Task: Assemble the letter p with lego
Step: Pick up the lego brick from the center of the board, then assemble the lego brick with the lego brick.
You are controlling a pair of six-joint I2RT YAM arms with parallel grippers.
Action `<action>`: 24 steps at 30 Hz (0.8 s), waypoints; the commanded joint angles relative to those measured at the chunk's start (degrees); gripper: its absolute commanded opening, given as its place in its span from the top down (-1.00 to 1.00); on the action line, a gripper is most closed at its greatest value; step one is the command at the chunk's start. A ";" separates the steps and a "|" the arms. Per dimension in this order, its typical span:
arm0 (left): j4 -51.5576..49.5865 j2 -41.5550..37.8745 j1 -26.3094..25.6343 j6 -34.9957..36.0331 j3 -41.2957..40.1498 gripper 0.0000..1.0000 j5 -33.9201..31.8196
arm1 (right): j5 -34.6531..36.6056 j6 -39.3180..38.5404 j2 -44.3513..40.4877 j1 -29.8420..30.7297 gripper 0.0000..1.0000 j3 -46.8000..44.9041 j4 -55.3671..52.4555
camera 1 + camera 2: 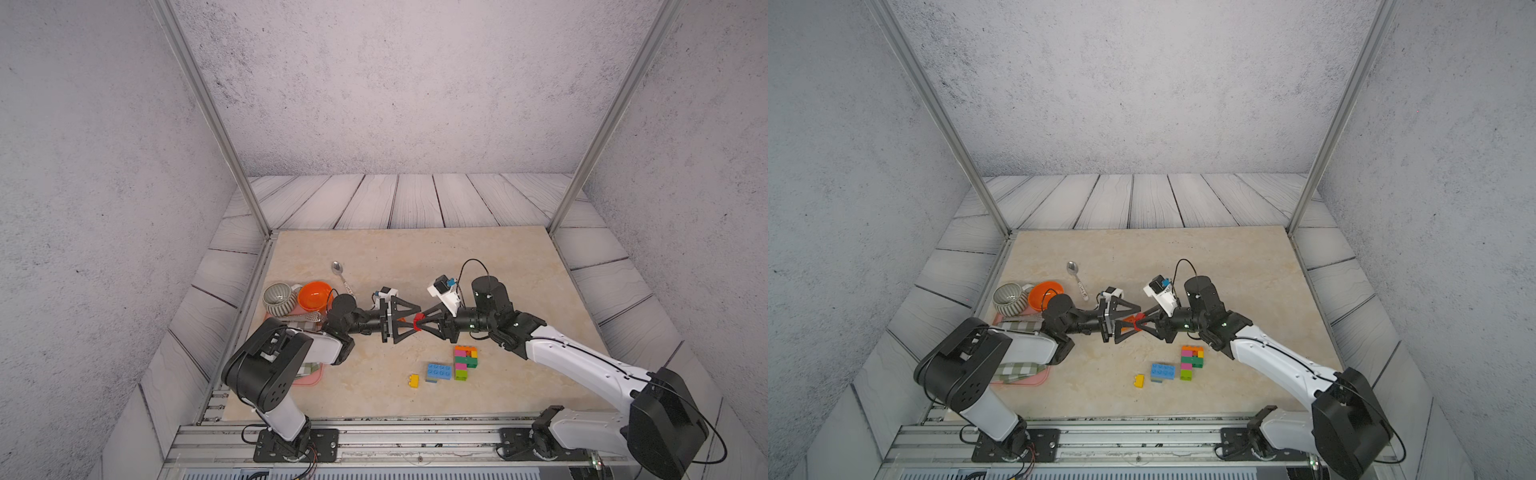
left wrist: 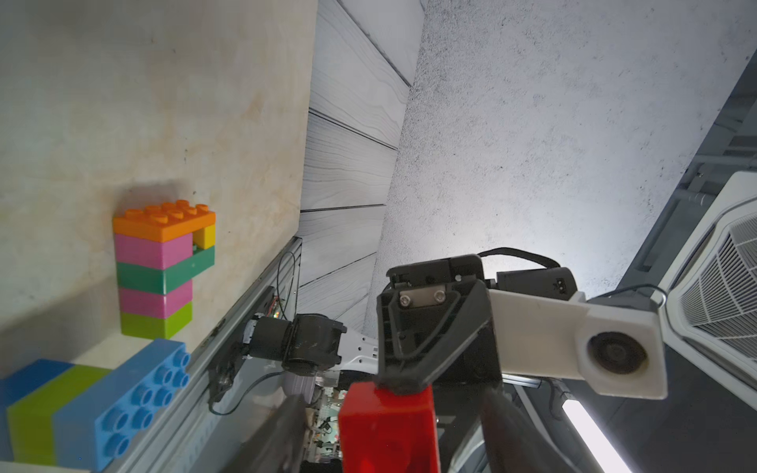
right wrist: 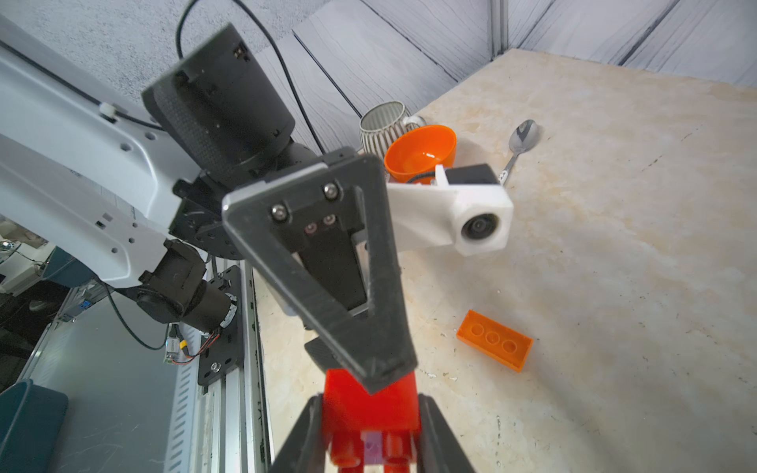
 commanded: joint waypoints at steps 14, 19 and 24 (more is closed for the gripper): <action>-73.79 -31.63 4.25 55.26 1.01 -0.96 -29.63 | 20.41 -23.91 4.60 4.87 1.00 22.95 -52.15; -70.43 -34.90 4.26 60.18 -5.44 -0.96 -37.84 | 27.13 -31.28 13.30 9.75 1.00 29.33 -63.24; -70.79 -43.83 4.55 63.15 -11.66 -0.96 -47.18 | 31.68 -34.84 20.26 15.89 1.00 31.54 -65.93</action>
